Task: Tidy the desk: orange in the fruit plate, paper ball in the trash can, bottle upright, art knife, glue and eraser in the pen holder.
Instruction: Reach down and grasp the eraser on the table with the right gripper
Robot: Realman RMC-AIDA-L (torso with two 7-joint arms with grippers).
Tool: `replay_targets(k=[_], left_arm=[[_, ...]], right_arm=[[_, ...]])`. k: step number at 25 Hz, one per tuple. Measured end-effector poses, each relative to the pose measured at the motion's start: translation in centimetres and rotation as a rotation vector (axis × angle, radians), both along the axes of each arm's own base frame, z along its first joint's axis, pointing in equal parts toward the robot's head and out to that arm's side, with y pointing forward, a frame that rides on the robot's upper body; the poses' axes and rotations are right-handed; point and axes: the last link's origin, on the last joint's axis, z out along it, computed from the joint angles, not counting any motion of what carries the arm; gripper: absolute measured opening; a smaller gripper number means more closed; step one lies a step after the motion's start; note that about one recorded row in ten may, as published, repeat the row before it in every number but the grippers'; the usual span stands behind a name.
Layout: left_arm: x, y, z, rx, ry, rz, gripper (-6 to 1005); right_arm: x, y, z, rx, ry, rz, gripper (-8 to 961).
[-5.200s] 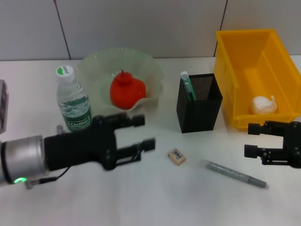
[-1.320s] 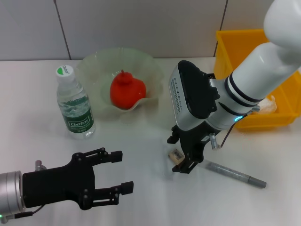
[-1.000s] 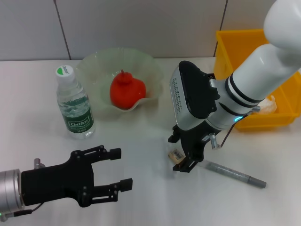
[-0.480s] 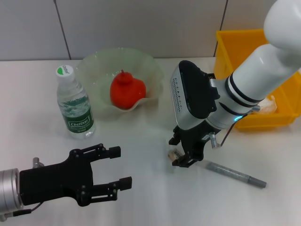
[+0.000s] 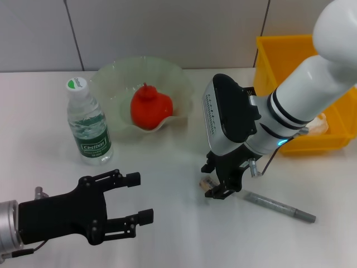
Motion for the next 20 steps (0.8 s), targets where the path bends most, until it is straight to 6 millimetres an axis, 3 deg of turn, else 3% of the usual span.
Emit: replay_targets(k=[20], left_arm=[[-0.03,-0.08,0.01,-0.001,-0.001,0.000,812]], right_arm=[[-0.08,0.11,-0.23,0.006,0.017,0.001,565]])
